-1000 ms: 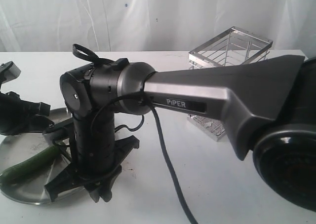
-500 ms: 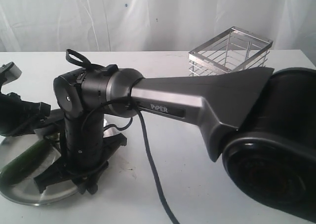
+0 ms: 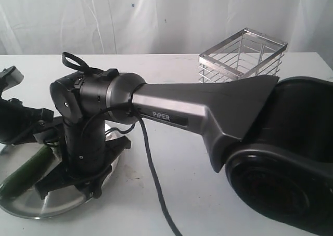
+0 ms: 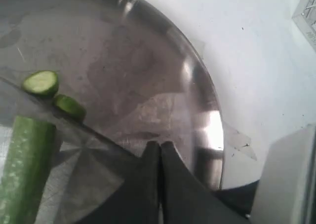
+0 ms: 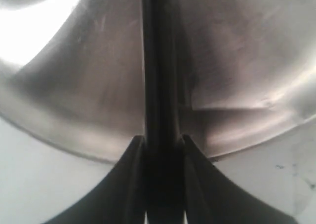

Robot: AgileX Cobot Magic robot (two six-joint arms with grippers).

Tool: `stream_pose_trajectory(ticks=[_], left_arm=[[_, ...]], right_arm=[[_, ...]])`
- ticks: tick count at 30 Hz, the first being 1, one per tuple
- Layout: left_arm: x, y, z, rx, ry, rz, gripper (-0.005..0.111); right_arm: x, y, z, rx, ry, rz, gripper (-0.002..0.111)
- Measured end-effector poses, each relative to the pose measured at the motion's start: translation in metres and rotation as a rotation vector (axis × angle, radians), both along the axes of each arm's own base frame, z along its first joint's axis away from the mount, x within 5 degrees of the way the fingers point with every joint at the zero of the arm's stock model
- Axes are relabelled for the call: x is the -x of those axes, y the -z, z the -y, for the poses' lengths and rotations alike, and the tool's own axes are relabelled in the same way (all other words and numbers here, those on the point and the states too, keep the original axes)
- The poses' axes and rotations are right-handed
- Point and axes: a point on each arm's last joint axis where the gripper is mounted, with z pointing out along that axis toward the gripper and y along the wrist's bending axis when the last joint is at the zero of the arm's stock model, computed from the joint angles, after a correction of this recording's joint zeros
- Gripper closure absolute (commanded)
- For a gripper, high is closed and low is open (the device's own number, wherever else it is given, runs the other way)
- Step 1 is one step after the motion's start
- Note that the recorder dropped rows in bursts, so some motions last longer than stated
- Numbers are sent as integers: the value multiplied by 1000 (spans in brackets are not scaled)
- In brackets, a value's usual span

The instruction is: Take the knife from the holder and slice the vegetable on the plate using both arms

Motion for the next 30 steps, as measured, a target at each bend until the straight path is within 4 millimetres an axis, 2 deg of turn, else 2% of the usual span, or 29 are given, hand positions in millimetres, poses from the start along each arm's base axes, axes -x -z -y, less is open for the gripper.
stream_pose_trajectory(ticks=[4,10,25,30], left_arm=[[0,-8,1,32,-34,29,107],[4,-38,4,62,-50,176,107],[34,-97,6,29,-69,426,107],[39,-103,1,-36,-107,454,107]], right_arm=[[-9,-21,7,14,30,134,108],[-12,-52,14,-18,50,206,108],[-1,-76,26,-63,61,204,108],[6,-79,35,-75,67,206,108]])
